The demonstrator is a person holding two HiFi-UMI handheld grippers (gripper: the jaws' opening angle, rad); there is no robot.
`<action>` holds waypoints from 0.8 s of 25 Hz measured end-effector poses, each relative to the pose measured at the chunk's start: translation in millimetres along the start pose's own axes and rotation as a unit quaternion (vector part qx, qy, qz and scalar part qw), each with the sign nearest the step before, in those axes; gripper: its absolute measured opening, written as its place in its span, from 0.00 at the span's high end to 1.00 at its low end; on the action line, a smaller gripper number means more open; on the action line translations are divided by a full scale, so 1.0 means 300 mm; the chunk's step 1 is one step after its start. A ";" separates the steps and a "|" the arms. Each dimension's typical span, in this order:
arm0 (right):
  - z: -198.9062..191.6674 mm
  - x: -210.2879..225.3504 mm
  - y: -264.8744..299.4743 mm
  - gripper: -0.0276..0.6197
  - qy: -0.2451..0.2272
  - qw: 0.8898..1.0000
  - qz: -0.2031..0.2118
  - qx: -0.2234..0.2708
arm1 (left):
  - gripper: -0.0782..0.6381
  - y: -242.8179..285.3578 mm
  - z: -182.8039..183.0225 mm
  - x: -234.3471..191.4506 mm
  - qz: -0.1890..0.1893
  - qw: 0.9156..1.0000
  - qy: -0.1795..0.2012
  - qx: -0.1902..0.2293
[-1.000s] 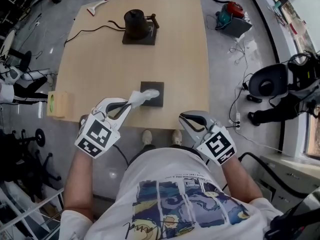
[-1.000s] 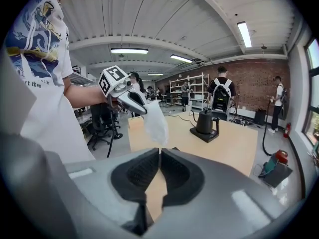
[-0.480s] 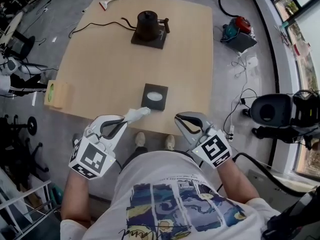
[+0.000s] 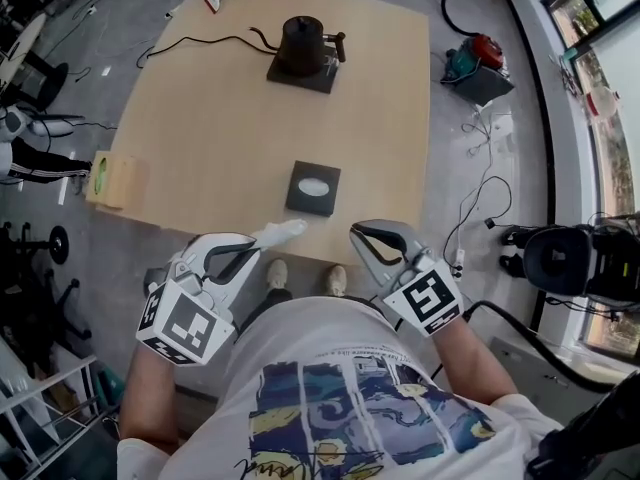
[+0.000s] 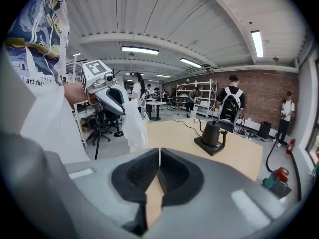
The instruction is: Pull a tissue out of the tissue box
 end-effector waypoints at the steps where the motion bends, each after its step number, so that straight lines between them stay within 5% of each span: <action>1: 0.003 -0.005 0.004 0.94 -0.001 1.000 -0.001 0.000 | 0.88 -0.002 -0.002 -0.002 -0.001 1.000 0.002 0.001; 20: 0.021 -0.120 0.058 0.94 0.000 1.000 -0.011 -0.005 | 0.88 -0.030 -0.063 0.019 -0.037 0.998 0.046 -0.010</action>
Point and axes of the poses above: the fingertips, and each gripper's own axes: y forward along the fingers, x to its right, z out of its top, the point moved 7 cm from there along -y, backward along the fingers, and after that the axes turned 12 degrees about -y, right-handed, at the moved point
